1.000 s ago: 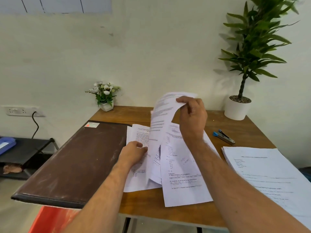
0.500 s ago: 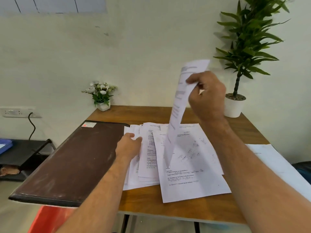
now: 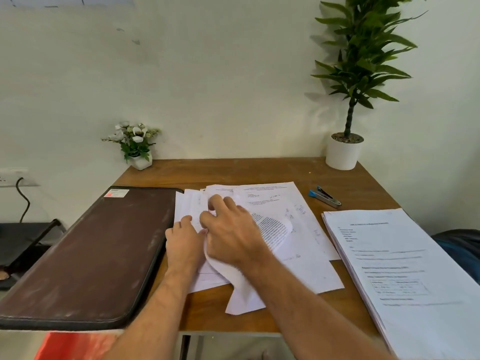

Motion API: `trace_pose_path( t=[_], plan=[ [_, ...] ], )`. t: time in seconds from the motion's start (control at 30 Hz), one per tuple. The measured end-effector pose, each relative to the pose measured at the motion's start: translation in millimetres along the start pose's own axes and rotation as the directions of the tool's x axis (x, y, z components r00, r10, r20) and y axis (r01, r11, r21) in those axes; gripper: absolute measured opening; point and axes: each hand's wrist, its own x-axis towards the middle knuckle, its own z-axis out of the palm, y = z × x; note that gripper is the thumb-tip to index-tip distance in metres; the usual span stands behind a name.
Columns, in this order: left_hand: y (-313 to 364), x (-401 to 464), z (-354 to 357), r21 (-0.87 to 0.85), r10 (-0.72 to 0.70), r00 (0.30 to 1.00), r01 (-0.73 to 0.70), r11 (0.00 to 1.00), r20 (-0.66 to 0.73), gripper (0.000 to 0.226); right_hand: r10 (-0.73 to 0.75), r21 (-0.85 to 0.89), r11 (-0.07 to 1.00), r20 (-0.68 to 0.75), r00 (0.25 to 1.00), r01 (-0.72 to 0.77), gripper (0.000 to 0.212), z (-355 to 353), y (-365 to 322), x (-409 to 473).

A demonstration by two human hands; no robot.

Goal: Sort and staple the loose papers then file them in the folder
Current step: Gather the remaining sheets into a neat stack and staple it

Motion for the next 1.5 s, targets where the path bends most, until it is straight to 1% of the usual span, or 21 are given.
trace_pose_path(
  t=[0.1, 0.2, 0.3, 0.37, 0.47, 0.67, 0.77, 0.83, 0.9, 0.97, 1.03, 1.07, 1.13, 1.2, 1.3, 1.33, 1.37, 1.4, 1.43, 1.47, 1.5],
  plan=[
    [6.1, -13.9, -0.7, -0.199, -0.045, 0.995, 0.027, 0.980, -0.084, 0.040, 0.074, 0.016, 0.997, 0.028, 0.997, -0.075, 0.024, 14.1, 5.6, -10.3],
    [10.0, -18.3, -0.2, -0.338, -0.093, 0.993, 0.063, 0.939, -0.073, 0.048, 0.147, 0.047, 0.988, 0.006, 0.989, -0.147, 0.021, 20.1, 12.9, -10.8],
    [8.1, -16.4, 3.8, -0.338, -0.114, 0.990, 0.079, 0.938, -0.084, 0.056, 0.207, 0.059, 0.976, 0.046, 0.977, -0.209, 0.017, 23.2, 19.3, -5.3],
    [7.8, -18.1, 2.9, -0.350, -0.116, 0.987, 0.071, 0.934, -0.109, 0.051, 0.230, 0.066, 0.970, 0.086, 0.969, -0.236, 0.015, 26.4, 21.0, -5.5],
    [10.4, -22.1, -0.1, -0.353, -0.051, 0.991, 0.004, 0.936, -0.124, 0.036, 0.249, 0.059, 0.965, 0.113, 0.962, -0.257, 0.013, 32.3, 24.8, -10.8],
    [19.2, -25.2, -4.5, -0.411, 0.121, 0.989, -0.144, 0.900, -0.082, 0.040, 0.282, 0.124, 0.945, 0.163, 0.946, -0.303, 0.020, 41.8, 35.2, -26.6],
    [18.1, -30.2, -7.5, -0.446, 0.063, 0.995, -0.093, 0.890, -0.082, 0.041, 0.271, 0.154, 0.941, 0.194, 0.943, -0.302, 0.022, 46.7, 33.4, -31.6],
    [13.9, -28.5, -7.5, -0.504, 0.030, 0.998, -0.051, 0.862, -0.051, 0.041, 0.265, 0.178, 0.939, 0.168, 0.949, -0.294, 0.020, 48.4, 32.3, -30.3],
    [11.4, -27.9, -7.6, -0.541, 0.044, 0.999, -0.047, 0.840, -0.020, 0.043, 0.252, 0.202, 0.940, 0.127, 0.959, -0.274, 0.019, 48.7, 31.6, -30.6],
    [10.9, -31.3, -7.1, -0.508, 0.145, 0.987, -0.158, 0.847, -0.066, 0.037, 0.239, 0.237, 0.938, 0.088, 0.967, -0.253, 0.024, 48.2, 31.2, -34.6],
    [10.5, -35.8, -3.5, -0.395, 0.294, 0.948, -0.320, 0.861, -0.126, 0.030, 0.220, 0.234, 0.946, 0.036, 0.975, -0.222, 0.041, 47.9, 31.3, -39.1],
    [10.3, -36.1, -2.2, -0.356, 0.343, 0.928, -0.372, 0.857, -0.145, 0.029, 0.206, 0.204, 0.958, 0.008, 0.978, -0.203, 0.050, 47.8, 31.8, -40.5],
    [10.4, -34.9, -1.3, -0.328, 0.372, 0.915, -0.402, 0.855, -0.154, 0.028, 0.201, 0.133, 0.972, -0.027, 0.979, -0.196, 0.061, 48.8, 33.6, -40.5],
    [11.3, -33.5, -0.1, -0.326, 0.386, 0.907, -0.421, 0.846, -0.171, 0.029, 0.255, 0.096, 0.963, -0.014, 0.967, -0.253, 0.059, 51.1, 35.9, -39.6],
    [15.0, -35.3, -1.8, -0.337, 0.432, 0.886, -0.464, 0.819, -0.169, 0.027, 0.355, 0.084, 0.930, 0.056, 0.933, -0.359, 0.042, 51.5, 38.7, -39.8],
    [14.2, -35.4, -1.0, -0.394, 0.417, 0.897, -0.440, 0.807, -0.148, 0.025, 0.382, 0.086, 0.917, 0.081, 0.921, -0.388, 0.035, 51.1, 38.7, -39.4],
    [15.9, -34.7, -5.0, -0.520, 0.344, 0.933, -0.346, 0.781, -0.104, 0.023, 0.410, 0.089, 0.904, 0.100, 0.907, -0.419, 0.029, 49.8, 39.5, -39.4],
    [16.5, -31.6, -9.1, -0.667, 0.220, 0.975, -0.190, 0.721, -0.039, 0.022, 0.435, 0.099, 0.890, 0.111, 0.893, -0.446, 0.026, 48.3, 39.8, -39.5],
    [14.1, -25.9, -11.3, -0.738, 0.074, 0.997, -0.037, 0.674, 0.017, 0.023, 0.457, 0.118, 0.875, 0.113, 0.882, -0.469, 0.024, 47.4, 39.8, -39.7],
    [10.1, -18.8, -13.7, -0.742, -0.065, 0.997, 0.072, 0.667, 0.038, 0.023, 0.474, 0.139, 0.863, 0.107, 0.874, -0.486, 0.023, 46.6, 38.6, -39.5],
    [4.3, -10.8, -15.3, -0.656, -0.160, 0.987, 0.136, 0.742, 0.024, 0.022, 0.491, 0.159, 0.851, 0.100, 0.865, -0.501, 0.022, 45.7, 37.6, -39.3]
  ],
)
